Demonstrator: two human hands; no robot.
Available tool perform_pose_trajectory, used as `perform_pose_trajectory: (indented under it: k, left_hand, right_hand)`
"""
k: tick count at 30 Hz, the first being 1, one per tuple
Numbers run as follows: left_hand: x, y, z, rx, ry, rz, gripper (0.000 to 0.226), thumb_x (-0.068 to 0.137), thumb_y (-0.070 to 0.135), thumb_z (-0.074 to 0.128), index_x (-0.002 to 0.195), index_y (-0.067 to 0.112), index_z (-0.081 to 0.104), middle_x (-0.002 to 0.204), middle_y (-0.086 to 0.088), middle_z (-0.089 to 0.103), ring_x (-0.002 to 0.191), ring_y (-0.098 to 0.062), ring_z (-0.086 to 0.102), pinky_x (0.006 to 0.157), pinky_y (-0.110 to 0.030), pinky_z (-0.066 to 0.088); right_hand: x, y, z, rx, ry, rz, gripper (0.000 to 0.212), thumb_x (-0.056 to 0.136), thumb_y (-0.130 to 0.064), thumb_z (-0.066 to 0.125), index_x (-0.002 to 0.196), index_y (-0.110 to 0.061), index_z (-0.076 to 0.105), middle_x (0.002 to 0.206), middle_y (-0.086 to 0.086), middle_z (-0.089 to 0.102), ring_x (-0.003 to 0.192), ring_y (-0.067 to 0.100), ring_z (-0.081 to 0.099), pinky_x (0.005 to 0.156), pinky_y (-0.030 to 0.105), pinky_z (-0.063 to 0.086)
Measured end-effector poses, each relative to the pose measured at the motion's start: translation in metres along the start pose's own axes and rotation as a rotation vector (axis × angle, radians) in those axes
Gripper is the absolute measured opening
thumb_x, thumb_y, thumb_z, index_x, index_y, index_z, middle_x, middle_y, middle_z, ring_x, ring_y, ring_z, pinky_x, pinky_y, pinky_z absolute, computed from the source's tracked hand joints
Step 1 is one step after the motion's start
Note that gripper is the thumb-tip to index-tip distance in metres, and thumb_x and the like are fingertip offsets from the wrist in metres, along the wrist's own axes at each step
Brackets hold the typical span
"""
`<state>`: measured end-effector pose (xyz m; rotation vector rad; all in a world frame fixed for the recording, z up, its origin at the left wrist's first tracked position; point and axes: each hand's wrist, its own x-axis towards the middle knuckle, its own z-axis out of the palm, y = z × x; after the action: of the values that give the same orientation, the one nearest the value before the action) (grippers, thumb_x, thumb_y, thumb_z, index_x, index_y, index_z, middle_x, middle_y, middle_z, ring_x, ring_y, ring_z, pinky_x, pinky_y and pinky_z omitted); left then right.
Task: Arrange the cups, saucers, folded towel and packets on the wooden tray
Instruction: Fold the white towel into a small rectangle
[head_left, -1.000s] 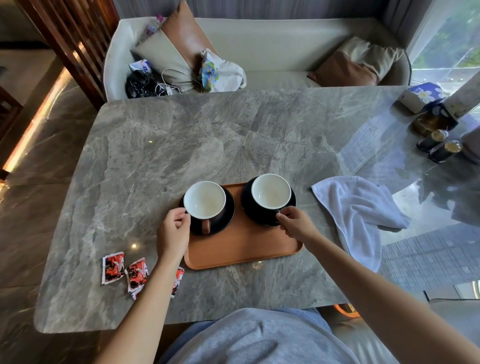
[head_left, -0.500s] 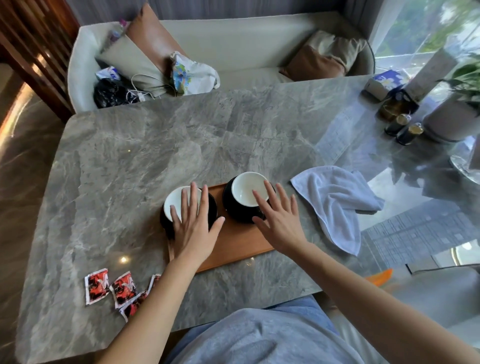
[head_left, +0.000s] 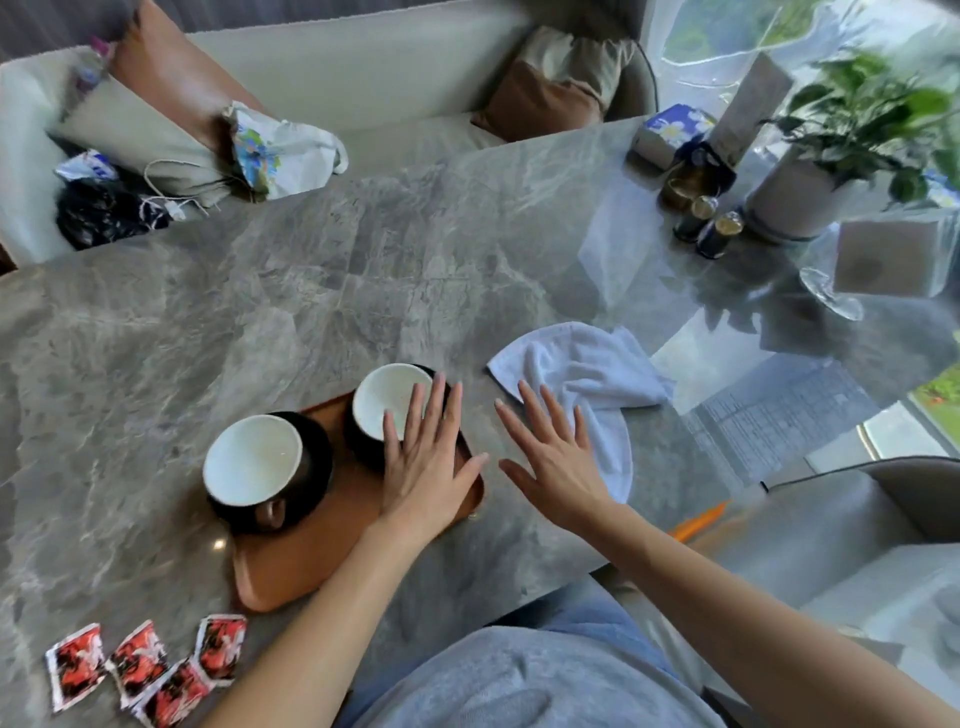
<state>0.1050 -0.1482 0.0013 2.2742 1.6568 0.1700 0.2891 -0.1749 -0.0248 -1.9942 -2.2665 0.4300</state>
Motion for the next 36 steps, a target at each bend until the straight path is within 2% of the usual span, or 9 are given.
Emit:
perform_pose_trajectory:
  k: [6, 12, 16, 19, 23, 25, 27, 29, 36]
  left_hand:
    - [0.032, 0.047, 0.025, 0.062, -0.116, 0.092, 0.083, 0.09, 0.055, 0.034, 0.138, 0.029, -0.028, 0.149, 0.01, -0.031, 0.138, -0.014, -0.03, 0.114, -0.044, -0.014]
    - [0.063, 0.074, 0.056, 0.12, -0.23, 0.144, 0.082, 0.091, 0.056, 0.034, 0.138, 0.028, -0.028, 0.153, 0.007, -0.027, 0.141, -0.014, -0.025, 0.114, -0.047, -0.01]
    - [0.08, 0.081, 0.077, 0.125, -0.286, 0.071, 0.08, 0.091, 0.047, 0.038, 0.147, 0.02, -0.014, 0.157, 0.004, -0.018, 0.145, -0.016, -0.016, 0.117, -0.044, -0.006]
    - [0.09, 0.084, 0.088, 0.109, -0.325, -0.002, 0.068, 0.09, 0.031, 0.042, 0.148, 0.02, 0.006, 0.159, 0.004, -0.01, 0.146, -0.015, -0.012, 0.117, -0.045, -0.002]
    - [0.092, 0.085, 0.096, 0.132, -0.276, -0.041, 0.053, 0.084, 0.007, 0.04, 0.134, 0.023, 0.034, 0.159, 0.007, 0.002, 0.146, -0.013, -0.002, 0.117, -0.045, 0.004]
    - [0.093, 0.086, 0.096, 0.121, -0.185, -0.068, 0.045, 0.08, 0.007, 0.046, 0.123, 0.023, 0.046, 0.151, 0.004, 0.029, 0.143, -0.014, 0.019, 0.115, -0.042, 0.01]
    - [0.094, 0.085, 0.094, 0.11, -0.083, -0.106, 0.036, 0.074, 0.009, 0.056, 0.108, 0.023, 0.054, 0.123, 0.003, 0.054, 0.125, -0.02, 0.046, 0.11, -0.04, 0.023]
    - [0.094, 0.08, 0.092, 0.117, -0.017, -0.14, 0.033, 0.073, 0.009, 0.06, 0.104, 0.021, 0.058, 0.106, 0.003, 0.06, 0.109, -0.021, 0.056, 0.101, -0.038, 0.034]
    - [0.116, 0.067, 0.081, 0.027, 0.011, -0.396, 0.016, 0.084, 0.023, 0.056, 0.098, 0.023, 0.064, 0.096, -0.003, 0.065, 0.099, -0.028, 0.056, 0.084, -0.038, 0.036]
  right_hand:
    - [-0.017, 0.049, 0.003, 0.021, -0.103, 0.076, 0.074, 0.092, -0.048, 0.045, 0.148, -0.041, -0.004, 0.159, -0.005, -0.016, 0.146, 0.021, -0.018, 0.117, 0.054, -0.001]
    - [-0.022, 0.089, 0.005, 0.076, -0.26, 0.001, 0.077, 0.094, -0.046, 0.044, 0.151, -0.028, -0.003, 0.158, 0.0, -0.019, 0.146, 0.021, -0.018, 0.12, 0.046, -0.001]
    - [-0.021, 0.107, 0.014, 0.04, -0.374, -0.101, 0.083, 0.084, -0.043, 0.06, 0.147, -0.011, 0.018, 0.161, 0.008, 0.0, 0.148, 0.025, -0.004, 0.119, 0.044, 0.009]
    - [-0.02, 0.121, 0.021, 0.03, -0.316, -0.192, 0.068, 0.082, -0.038, 0.064, 0.138, -0.01, 0.036, 0.156, 0.01, 0.023, 0.147, 0.027, 0.011, 0.117, 0.044, 0.02]
    - [-0.007, 0.145, 0.012, 0.13, -0.215, -0.238, 0.028, 0.081, -0.022, 0.059, 0.108, -0.016, 0.058, 0.14, 0.006, 0.047, 0.139, 0.025, 0.033, 0.099, 0.039, 0.04]
    - [0.007, 0.154, -0.001, 0.22, -0.199, -0.158, 0.019, 0.084, -0.022, 0.054, 0.102, -0.02, 0.059, 0.124, 0.002, 0.056, 0.125, 0.023, 0.046, 0.084, 0.035, 0.043]
    - [0.025, 0.162, -0.018, 0.365, -0.164, 0.006, 0.011, 0.086, -0.023, 0.051, 0.095, -0.024, 0.056, 0.103, -0.001, 0.063, 0.099, 0.022, 0.058, 0.07, 0.035, 0.047]
    - [0.044, 0.171, -0.037, 0.508, -0.077, 0.134, 0.008, 0.087, -0.02, 0.049, 0.09, -0.023, 0.056, 0.088, -0.006, 0.066, 0.082, 0.017, 0.06, 0.065, 0.037, 0.052]
    - [0.102, 0.208, -0.081, 0.8, 0.165, 0.302, 0.021, 0.084, -0.003, 0.055, 0.091, -0.014, 0.072, 0.088, 0.0, 0.073, 0.085, 0.014, 0.065, 0.074, 0.028, 0.047]
